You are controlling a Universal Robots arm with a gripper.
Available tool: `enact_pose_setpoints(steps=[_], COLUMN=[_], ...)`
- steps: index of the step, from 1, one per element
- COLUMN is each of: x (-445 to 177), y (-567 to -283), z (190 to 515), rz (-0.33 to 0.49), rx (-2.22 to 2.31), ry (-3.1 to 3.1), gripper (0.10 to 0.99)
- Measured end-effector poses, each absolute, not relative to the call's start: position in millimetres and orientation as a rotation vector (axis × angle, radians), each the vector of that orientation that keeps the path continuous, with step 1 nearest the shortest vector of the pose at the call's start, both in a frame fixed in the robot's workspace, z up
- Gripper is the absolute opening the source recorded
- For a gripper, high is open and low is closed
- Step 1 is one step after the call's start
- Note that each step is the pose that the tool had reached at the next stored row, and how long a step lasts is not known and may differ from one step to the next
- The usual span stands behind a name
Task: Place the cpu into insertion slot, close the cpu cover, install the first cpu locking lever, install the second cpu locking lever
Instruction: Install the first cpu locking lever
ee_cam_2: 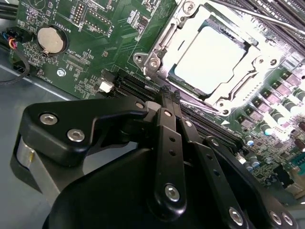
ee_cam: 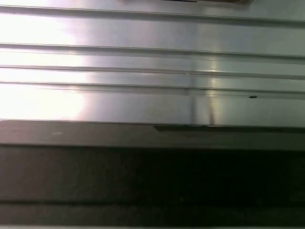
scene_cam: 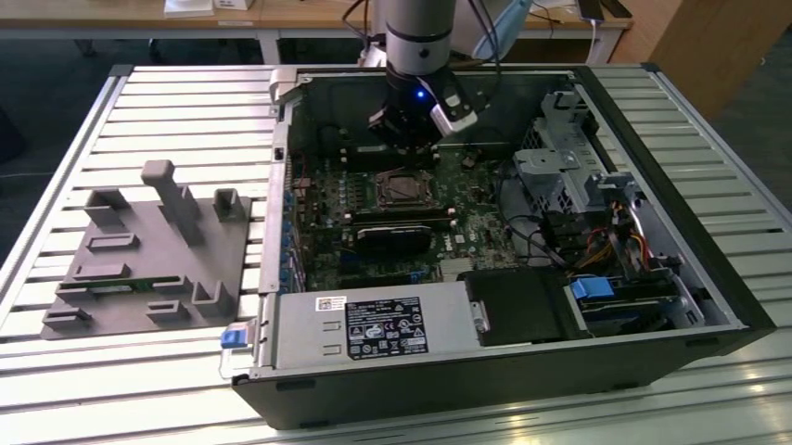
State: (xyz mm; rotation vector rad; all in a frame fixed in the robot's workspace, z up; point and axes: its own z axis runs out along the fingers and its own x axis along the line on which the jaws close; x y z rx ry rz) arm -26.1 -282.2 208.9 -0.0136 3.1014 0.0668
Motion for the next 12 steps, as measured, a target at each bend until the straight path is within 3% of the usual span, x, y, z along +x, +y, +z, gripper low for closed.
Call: enact_pose_setpoints(steps=[12], x=[-24.3], y=[-280.8], z=[201.1], rz=[0.02], rx=[-0.015], ry=[3.102], gripper=[0.106])
